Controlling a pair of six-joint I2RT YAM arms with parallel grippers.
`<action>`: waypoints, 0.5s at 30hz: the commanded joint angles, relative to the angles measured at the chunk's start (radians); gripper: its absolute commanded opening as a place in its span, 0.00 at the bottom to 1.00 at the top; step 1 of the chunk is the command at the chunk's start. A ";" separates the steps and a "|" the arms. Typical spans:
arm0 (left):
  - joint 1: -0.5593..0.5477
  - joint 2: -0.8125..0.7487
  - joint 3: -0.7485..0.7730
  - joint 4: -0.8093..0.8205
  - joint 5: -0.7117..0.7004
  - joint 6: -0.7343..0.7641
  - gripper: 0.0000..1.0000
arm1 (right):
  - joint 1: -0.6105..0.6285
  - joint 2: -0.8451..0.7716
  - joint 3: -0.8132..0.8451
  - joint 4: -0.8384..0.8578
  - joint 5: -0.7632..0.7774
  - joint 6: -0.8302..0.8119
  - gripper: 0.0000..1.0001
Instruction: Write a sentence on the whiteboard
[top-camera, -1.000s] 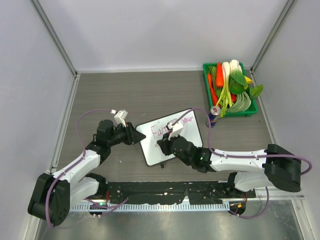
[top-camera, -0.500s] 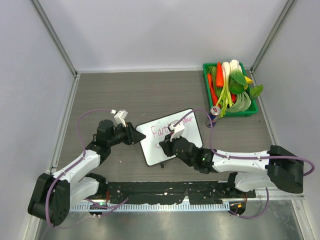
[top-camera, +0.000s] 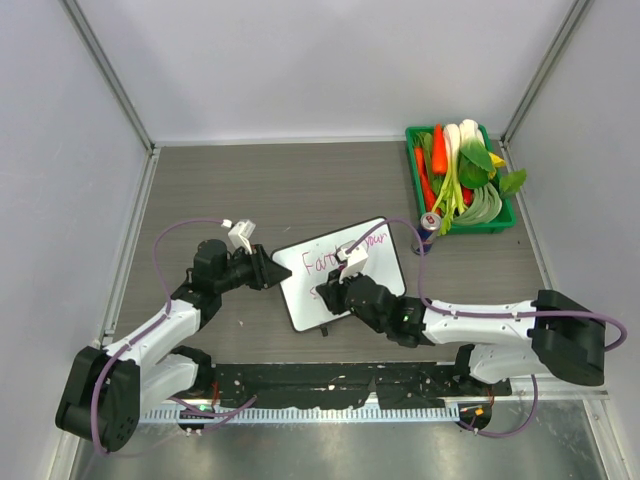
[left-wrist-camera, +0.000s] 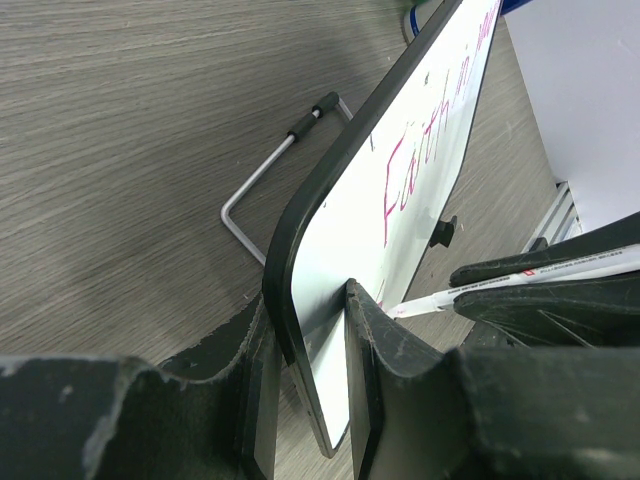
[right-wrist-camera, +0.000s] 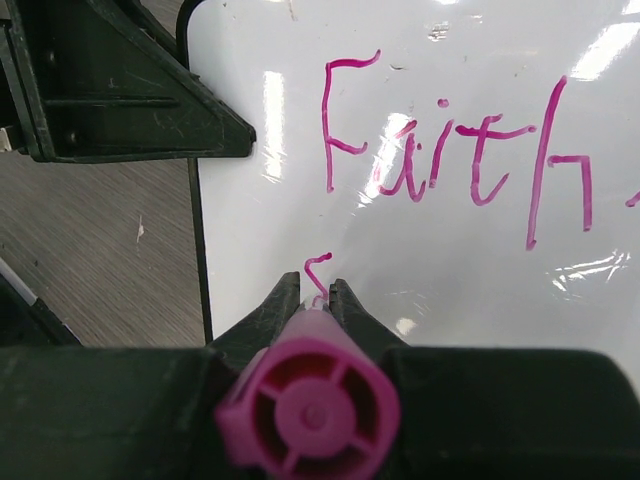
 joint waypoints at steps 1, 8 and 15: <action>0.006 0.013 -0.012 -0.013 -0.051 0.069 0.00 | -0.002 0.035 0.037 0.018 0.019 0.008 0.01; 0.006 0.013 -0.012 -0.013 -0.051 0.070 0.00 | -0.004 0.038 0.079 0.021 0.025 0.005 0.01; 0.006 0.011 -0.012 -0.015 -0.051 0.070 0.00 | -0.005 -0.100 0.083 -0.009 0.048 -0.018 0.01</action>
